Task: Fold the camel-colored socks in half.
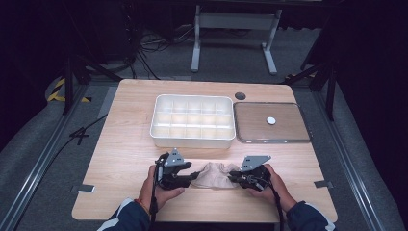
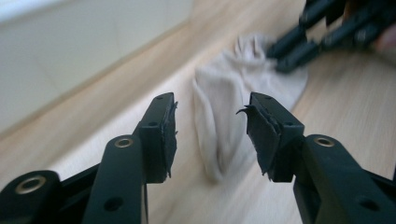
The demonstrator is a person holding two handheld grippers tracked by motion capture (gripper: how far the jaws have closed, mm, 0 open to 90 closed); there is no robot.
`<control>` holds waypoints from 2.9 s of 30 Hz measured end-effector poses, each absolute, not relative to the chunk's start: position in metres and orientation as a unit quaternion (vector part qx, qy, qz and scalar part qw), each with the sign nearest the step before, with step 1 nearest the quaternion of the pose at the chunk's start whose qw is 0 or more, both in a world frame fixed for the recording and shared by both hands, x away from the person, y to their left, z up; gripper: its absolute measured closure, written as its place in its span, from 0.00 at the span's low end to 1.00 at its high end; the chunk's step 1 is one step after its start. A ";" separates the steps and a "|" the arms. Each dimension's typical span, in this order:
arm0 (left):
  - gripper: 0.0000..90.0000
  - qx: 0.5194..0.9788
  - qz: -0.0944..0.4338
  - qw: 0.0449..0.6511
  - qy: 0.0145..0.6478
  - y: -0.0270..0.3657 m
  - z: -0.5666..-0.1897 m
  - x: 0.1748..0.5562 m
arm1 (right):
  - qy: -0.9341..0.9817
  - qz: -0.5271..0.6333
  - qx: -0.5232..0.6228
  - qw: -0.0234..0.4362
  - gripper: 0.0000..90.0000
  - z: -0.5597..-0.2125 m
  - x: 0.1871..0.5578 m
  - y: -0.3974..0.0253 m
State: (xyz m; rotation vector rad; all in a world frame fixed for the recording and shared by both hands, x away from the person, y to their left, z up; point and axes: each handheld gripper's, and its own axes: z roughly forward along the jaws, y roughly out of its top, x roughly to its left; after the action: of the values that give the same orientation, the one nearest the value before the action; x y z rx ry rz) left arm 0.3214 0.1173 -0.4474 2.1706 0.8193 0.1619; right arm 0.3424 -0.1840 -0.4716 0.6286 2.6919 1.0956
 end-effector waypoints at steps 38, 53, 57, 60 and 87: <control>0.94 0.869 0.088 0.414 0.255 0.038 -0.444 0.330 | 0.899 0.371 0.216 0.084 0.77 -0.469 0.341 -0.185; 0.94 0.874 0.088 0.412 0.241 0.028 -0.443 0.328 | 0.888 0.353 0.279 0.099 0.84 -0.469 0.352 -0.220; 0.94 0.881 0.086 0.407 0.225 0.015 -0.444 0.327 | 0.886 0.361 0.278 0.088 0.89 -0.471 0.353 -0.220; 0.94 0.886 0.086 0.402 0.214 0.006 -0.448 0.326 | 0.887 0.360 0.277 0.086 0.91 -0.471 0.352 -0.219; 0.91 0.891 0.069 0.399 0.207 -0.024 -0.470 0.323 | 0.893 0.343 0.280 0.084 0.96 -0.470 0.352 -0.225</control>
State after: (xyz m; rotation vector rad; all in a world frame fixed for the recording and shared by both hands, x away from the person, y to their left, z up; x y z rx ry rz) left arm 0.3232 -0.0241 -0.4701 2.2542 0.5228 0.1738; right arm 0.3517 -0.2254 -0.4698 0.8364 2.6644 1.0224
